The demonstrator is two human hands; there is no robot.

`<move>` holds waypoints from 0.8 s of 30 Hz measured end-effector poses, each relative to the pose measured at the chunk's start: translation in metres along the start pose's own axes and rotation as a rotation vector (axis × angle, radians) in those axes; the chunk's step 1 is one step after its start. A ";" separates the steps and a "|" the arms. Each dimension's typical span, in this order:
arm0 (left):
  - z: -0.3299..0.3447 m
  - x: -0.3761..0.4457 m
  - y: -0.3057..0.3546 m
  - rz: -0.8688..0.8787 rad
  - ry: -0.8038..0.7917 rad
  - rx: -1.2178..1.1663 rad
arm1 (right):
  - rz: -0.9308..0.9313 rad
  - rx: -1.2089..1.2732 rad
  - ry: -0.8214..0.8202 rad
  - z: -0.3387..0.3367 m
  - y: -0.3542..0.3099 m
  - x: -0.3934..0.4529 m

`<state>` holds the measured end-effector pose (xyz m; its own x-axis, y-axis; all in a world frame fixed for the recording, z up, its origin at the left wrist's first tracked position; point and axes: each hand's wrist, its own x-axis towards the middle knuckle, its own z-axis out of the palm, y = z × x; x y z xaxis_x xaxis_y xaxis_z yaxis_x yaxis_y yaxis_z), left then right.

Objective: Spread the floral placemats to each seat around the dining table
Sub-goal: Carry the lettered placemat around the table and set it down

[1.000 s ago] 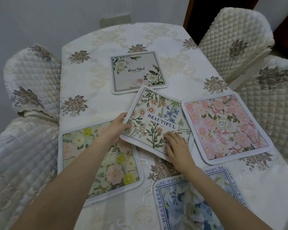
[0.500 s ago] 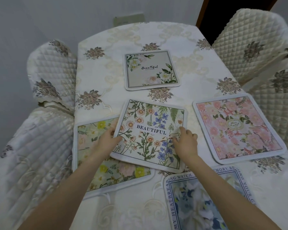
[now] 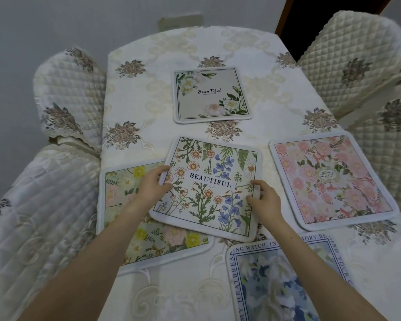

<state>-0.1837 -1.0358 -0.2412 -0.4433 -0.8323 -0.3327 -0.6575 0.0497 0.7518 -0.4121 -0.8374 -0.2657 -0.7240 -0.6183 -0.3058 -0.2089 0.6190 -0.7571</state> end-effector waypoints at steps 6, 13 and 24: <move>-0.002 0.003 -0.004 -0.058 -0.027 -0.116 | 0.049 0.119 -0.025 -0.004 0.003 -0.001; -0.007 -0.009 0.006 -0.066 -0.028 -0.216 | 0.027 0.226 0.009 -0.016 -0.013 -0.010; -0.041 -0.107 0.034 0.087 -0.066 -0.398 | -0.004 0.343 0.197 -0.065 -0.048 -0.125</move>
<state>-0.1338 -0.9676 -0.1565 -0.5338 -0.7965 -0.2839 -0.3340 -0.1099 0.9361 -0.3540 -0.7581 -0.1537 -0.8426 -0.4955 -0.2109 -0.0045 0.3983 -0.9173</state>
